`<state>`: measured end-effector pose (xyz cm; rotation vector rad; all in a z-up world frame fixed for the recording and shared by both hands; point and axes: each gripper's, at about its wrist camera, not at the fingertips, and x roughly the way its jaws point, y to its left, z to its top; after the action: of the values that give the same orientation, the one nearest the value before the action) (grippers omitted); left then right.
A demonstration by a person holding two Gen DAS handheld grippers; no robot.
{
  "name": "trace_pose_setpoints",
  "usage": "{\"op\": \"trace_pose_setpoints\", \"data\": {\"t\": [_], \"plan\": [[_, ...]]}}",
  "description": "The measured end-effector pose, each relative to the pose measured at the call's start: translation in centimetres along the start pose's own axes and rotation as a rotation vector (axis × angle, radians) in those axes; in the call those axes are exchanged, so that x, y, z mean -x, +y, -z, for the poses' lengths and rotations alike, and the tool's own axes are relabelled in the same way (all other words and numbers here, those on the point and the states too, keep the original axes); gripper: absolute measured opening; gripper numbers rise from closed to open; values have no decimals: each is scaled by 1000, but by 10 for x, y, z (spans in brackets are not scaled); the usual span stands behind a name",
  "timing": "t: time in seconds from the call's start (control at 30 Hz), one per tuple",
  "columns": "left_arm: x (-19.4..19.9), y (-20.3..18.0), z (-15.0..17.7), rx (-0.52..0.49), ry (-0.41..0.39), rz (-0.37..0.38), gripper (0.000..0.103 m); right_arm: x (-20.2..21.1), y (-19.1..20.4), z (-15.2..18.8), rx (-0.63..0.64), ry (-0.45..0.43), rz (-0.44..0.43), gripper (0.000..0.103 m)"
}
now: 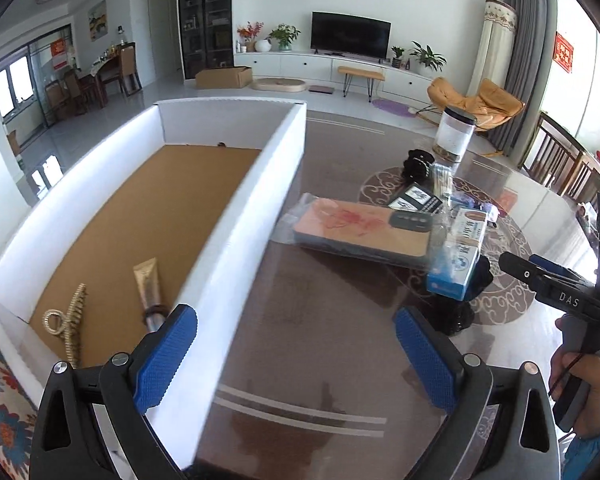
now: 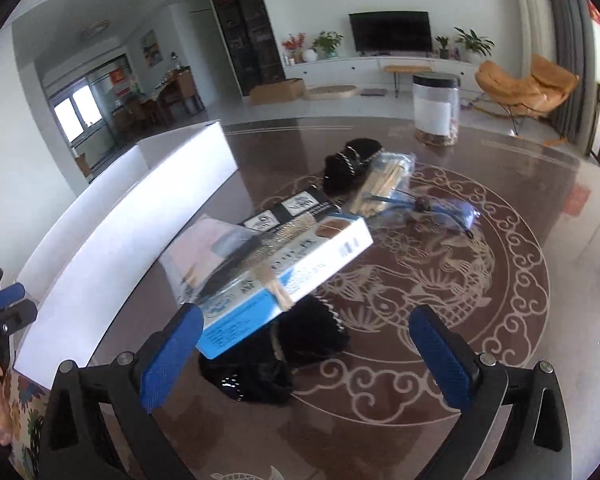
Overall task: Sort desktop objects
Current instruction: 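Withdraw both tools from the box back over the table, then lower the left tool onto the blue nail cream box while the right tool reaches the black velvet pouch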
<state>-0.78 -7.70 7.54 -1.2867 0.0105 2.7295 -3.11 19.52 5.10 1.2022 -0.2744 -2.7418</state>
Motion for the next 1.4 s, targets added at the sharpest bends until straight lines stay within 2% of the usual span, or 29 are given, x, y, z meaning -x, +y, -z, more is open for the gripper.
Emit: {"op": "trace_pose_setpoints", "data": {"t": [0.13, 0.2, 0.23, 0.27, 0.3, 0.33, 0.4, 0.5, 0.63, 0.73, 0.87, 0.93, 1.0, 1.13, 1.27, 1.33, 1.4], "plan": [[-51, -34, 25, 38, 85, 2, 101, 0, -27, 4, -85, 20, 46, 103], [-70, -37, 40, 64, 124, 7, 101, 0, -46, 3, -193, -7, 122, 103], [-77, -37, 48, 77, 145, 5, 101, 1, -55, -1, -259, -22, 120, 103], [-78, -37, 48, 85, 160, 4, 100, 5, -59, -4, -303, -27, 76, 103], [-74, -37, 46, 81, 134, 11, 100, 6, -56, -6, -310, -20, 24, 103], [-69, -36, 45, 76, 87, 5, 100, 7, -43, -6, -271, -1, -15, 103], [-62, -34, 47, 78, 35, -36, 101, 0, -10, 1, -104, 42, -47, 103], [-61, -30, 49, 98, 37, -36, 101, -13, 32, 27, 73, 57, -68, 103], [-58, -28, 48, 102, 17, -38, 101, -45, 48, 44, 183, 139, -64, 103], [-57, -26, 48, 113, 18, -33, 101, -51, 34, 41, 192, 114, 34, 103], [-63, -24, 46, 138, 27, -7, 101, -33, -33, 36, -30, 85, 205, 103], [-67, -24, 46, 143, 40, 5, 101, -19, -57, 39, -67, 67, 296, 103], [-69, -26, 46, 139, 47, 9, 101, -5, -70, 40, -73, 41, 332, 103], [-70, -32, 47, 122, 40, 0, 101, 16, -65, 15, -76, -35, 228, 103], [-66, -36, 48, 94, 23, -11, 101, -2, -53, -41, -101, -70, 124, 103], [-65, -35, 48, 96, 18, -11, 101, -28, -51, -65, -107, -33, 118, 103], [-63, -32, 48, 108, 12, -5, 101, -54, -51, -77, -120, 44, 116, 103]]}}
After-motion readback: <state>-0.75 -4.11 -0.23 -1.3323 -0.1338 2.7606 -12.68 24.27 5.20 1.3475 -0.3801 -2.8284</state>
